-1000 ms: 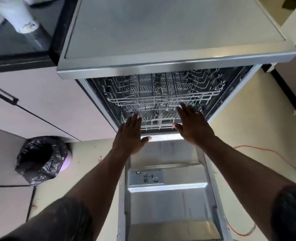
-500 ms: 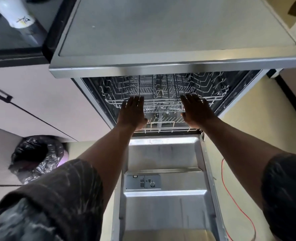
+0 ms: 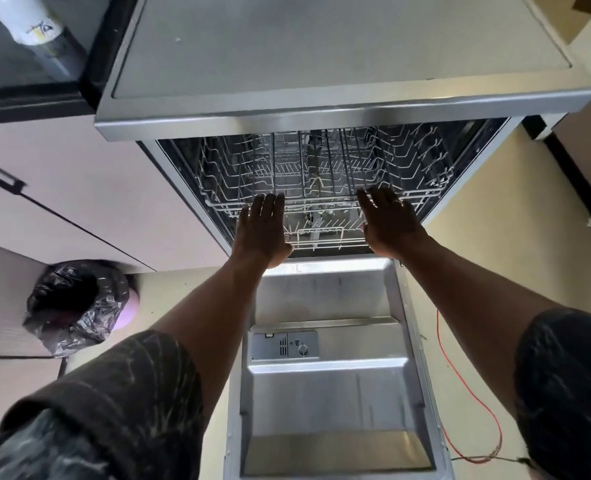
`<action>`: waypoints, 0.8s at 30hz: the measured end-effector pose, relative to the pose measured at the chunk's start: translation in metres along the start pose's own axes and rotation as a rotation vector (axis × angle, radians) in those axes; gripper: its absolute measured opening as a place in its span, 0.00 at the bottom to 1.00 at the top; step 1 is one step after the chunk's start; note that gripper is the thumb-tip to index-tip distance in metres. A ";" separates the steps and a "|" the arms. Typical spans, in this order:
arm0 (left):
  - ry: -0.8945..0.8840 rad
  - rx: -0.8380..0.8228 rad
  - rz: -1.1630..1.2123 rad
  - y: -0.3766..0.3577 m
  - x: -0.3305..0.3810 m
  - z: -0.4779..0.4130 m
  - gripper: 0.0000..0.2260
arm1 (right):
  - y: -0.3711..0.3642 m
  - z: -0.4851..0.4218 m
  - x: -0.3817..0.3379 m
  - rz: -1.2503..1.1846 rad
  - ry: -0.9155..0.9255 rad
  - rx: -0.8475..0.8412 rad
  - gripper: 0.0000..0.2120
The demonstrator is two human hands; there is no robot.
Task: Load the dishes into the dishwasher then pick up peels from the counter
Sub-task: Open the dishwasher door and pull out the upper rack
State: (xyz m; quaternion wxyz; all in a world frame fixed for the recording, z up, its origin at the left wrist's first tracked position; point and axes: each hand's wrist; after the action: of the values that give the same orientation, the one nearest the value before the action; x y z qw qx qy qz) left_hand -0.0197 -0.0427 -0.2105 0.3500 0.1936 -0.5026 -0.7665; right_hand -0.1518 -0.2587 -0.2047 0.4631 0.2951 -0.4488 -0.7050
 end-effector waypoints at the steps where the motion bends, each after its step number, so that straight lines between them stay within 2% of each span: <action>1: 0.004 -0.001 0.008 -0.002 0.001 0.004 0.47 | -0.002 0.004 -0.002 -0.003 -0.006 0.000 0.34; 7: 0.008 -0.028 0.055 -0.011 0.005 0.030 0.46 | -0.018 0.024 -0.006 -0.016 0.005 0.005 0.35; 14: -0.014 -0.004 0.075 -0.026 0.009 0.066 0.45 | -0.039 0.059 -0.009 -0.025 0.040 0.109 0.34; 24: -0.027 -0.004 0.130 -0.046 0.019 0.126 0.43 | -0.053 0.123 -0.020 -0.054 0.074 0.071 0.36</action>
State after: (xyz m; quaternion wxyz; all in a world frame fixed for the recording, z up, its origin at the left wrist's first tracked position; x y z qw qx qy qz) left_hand -0.1308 0.0351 -0.1984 0.3926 0.1496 -0.5170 -0.7458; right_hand -0.2672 -0.1875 -0.2006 0.4493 0.3493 -0.4479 -0.6896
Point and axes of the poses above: each hand's wrist, its own z-axis away from the middle knuckle, its own y-axis out of the back of the hand, x = y × z, and after that the axes turned 13 degrees about -x, right-handed
